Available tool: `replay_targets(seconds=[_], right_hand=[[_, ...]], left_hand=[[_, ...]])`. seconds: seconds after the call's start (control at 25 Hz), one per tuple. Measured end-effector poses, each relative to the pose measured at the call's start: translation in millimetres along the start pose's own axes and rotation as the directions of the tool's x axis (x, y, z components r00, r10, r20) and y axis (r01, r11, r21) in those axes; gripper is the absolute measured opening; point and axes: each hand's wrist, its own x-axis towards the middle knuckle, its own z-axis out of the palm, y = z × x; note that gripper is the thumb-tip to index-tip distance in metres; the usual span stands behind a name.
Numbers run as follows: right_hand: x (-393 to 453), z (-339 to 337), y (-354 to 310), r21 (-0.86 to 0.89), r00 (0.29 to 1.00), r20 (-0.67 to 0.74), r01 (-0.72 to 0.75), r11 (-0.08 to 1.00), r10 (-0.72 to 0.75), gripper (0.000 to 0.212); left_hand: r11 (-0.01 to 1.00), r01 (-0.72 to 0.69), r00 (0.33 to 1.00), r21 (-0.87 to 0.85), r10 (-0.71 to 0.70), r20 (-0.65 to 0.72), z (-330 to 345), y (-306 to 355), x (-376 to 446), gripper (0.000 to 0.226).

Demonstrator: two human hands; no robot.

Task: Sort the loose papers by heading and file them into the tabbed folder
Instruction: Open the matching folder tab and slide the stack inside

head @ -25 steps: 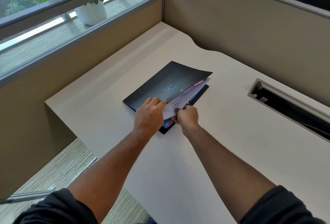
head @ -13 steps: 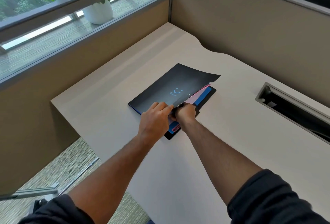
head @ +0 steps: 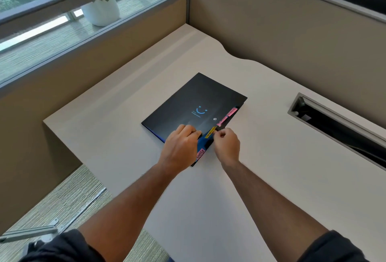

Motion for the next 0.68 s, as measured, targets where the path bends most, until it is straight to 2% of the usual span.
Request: replay_targets(seconds=[0.08,0.12,0.24,0.4,0.68], right_hand=[[8.7,-11.2,9.0,0.017,0.996,-0.085,-0.011,1.0,0.012,0.014],[14.6,-14.8,12.4,0.038,0.996,-0.084,-0.031,0.999,0.034,0.01],[32.7,-17.2,20.3,0.035,1.0,0.016,-0.022,0.999,0.021,0.024],[46.1,-11.8,21.1,0.025,0.986,0.164,0.011,1.0,-0.015,0.03],[49.6,-28.7,33.1,0.037,0.974,0.207,0.089,0.995,-0.095,0.015]], left_hand=[[0.998,0.022,0.998,-0.05,-0.019,0.067,-0.8,4.4,-2.8,0.033],[0.996,0.042,0.994,-0.078,-0.034,0.1,-1.5,6.9,-2.0,0.038],[0.98,0.125,0.978,-0.152,-0.096,0.187,3.0,12.0,14.2,0.038],[0.941,0.278,0.925,-0.195,-0.207,0.319,19.4,13.2,49.5,0.042],[0.935,0.322,0.874,-0.149,-0.234,0.426,37.1,8.9,74.8,0.03]])
